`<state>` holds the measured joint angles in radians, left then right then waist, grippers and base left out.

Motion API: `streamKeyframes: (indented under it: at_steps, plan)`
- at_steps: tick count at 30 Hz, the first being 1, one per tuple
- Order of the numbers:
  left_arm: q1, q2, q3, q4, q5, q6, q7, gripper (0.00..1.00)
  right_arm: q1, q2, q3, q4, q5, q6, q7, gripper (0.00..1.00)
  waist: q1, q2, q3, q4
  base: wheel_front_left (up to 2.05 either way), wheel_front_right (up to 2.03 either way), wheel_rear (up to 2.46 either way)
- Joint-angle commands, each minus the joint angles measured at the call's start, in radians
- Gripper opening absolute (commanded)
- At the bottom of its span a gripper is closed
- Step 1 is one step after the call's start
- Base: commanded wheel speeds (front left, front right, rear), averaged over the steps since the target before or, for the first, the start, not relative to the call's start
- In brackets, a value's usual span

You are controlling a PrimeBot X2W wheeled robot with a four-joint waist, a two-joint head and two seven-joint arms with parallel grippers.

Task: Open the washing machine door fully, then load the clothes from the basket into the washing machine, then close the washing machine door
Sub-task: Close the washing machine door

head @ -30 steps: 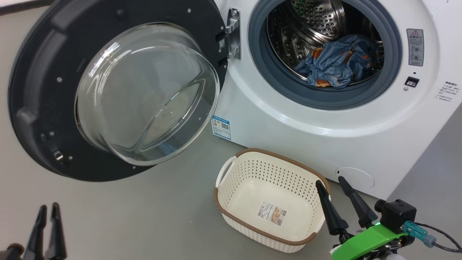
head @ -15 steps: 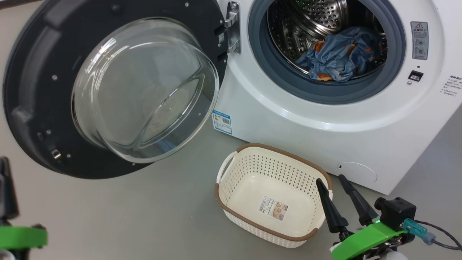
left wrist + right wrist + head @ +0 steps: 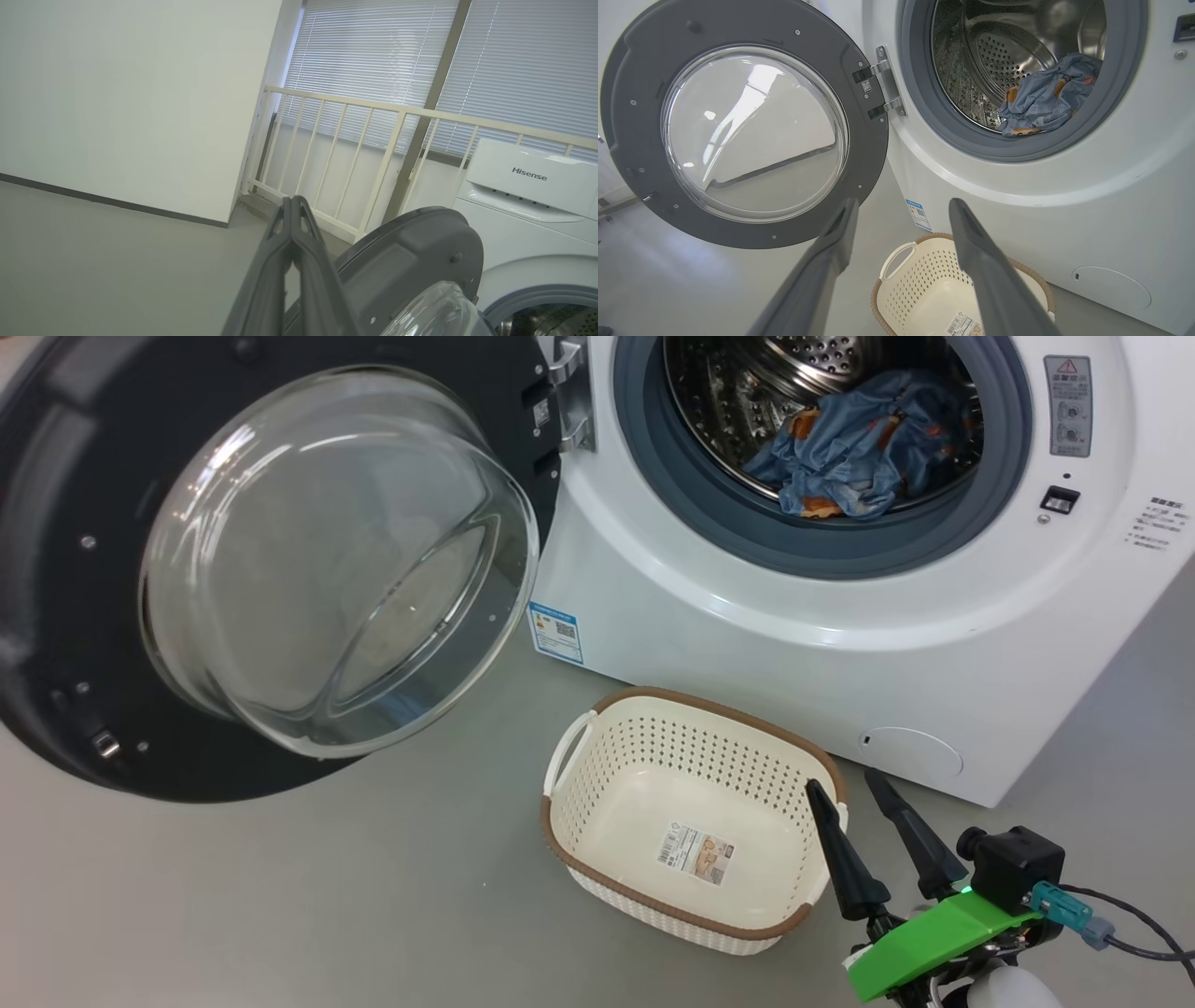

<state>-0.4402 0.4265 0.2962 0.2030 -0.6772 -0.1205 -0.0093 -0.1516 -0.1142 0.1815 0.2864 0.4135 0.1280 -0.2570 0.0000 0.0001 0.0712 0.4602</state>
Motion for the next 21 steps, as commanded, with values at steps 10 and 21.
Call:
streamKeyframes:
  at_steps: [10, 21]
  plan:
    - [-0.296, 0.163, 0.137, 0.338, -0.310, -0.001, 0.243, 0.00, -0.052, 0.008, 0.038, -0.015, -0.022, 0.003, -0.005, 1.00, 0.0000, -0.0001, 0.026, -0.059, 0.00, 0.00, 0.00]
    - [-0.480, 0.255, 0.215, 0.708, -0.459, 0.021, 0.405, 0.00, -0.081, 0.022, 0.037, -0.021, -0.047, 0.003, -0.005, 1.00, 0.0000, -0.0001, 0.083, -0.121, 0.00, 0.00, 0.00]
